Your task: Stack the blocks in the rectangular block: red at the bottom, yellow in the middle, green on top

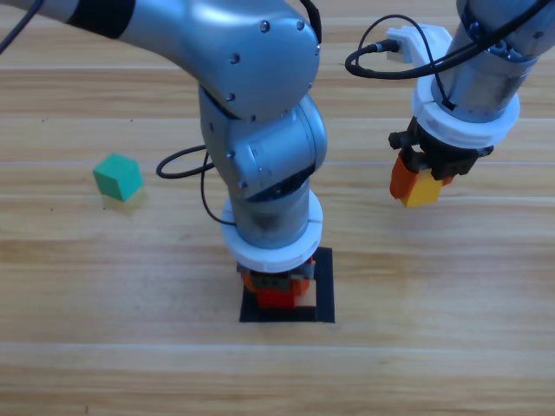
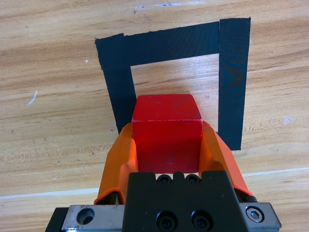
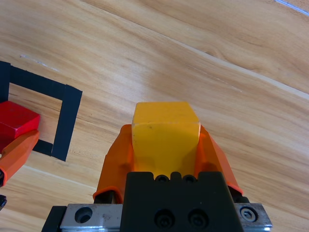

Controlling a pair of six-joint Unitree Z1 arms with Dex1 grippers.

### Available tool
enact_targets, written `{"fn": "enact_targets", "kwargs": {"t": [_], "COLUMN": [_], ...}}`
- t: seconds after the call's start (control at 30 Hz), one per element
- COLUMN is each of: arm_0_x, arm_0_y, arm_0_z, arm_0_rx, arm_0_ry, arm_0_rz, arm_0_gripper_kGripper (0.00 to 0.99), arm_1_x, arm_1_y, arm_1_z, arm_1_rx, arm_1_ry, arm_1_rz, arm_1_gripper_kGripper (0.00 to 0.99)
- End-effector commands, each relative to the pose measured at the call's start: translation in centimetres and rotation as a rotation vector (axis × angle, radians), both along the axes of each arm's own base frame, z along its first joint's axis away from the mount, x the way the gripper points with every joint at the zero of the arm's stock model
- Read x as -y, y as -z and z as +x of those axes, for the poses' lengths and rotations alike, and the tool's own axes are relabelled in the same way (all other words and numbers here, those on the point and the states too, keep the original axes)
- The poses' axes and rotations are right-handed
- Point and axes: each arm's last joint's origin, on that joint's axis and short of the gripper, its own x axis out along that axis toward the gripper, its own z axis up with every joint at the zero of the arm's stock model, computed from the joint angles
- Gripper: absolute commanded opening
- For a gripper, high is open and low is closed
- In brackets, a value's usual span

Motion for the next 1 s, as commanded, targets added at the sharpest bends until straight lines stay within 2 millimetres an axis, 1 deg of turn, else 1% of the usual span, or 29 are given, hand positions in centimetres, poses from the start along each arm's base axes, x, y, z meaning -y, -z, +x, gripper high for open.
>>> {"fn": "enact_targets", "kwargs": {"t": [0.03, 0.4, 1.0], "arm_0_x": [1.04, 1.76, 1.58], "arm_0_y": [1.88, 1.84, 2.19], "arm_0_z": [-0.29, 0.08, 0.0], "arm_0_rx": [-0.035, -0.037, -0.052], "arm_0_ry": [0.027, 0.027, -0.014], "arm_0_rz": [0.029, 0.017, 0.019], "arm_0_gripper_kGripper": [0.1, 0.101, 0.101], "arm_1_x": [1.28, 1.25, 1.18], "arm_1_y": [-0.55, -0.51, -0.32], "arm_1_z": [-0.16, -0.22, -0.15], "arm_1_rx": [-0.012, -0.012, -0.014], "arm_1_ry": [0.018, 0.016, 0.014], "arm_1_rz": [0.002, 0.0, -0.001], "arm_1_gripper_kGripper": [0.341, 0.341, 0.341]}}
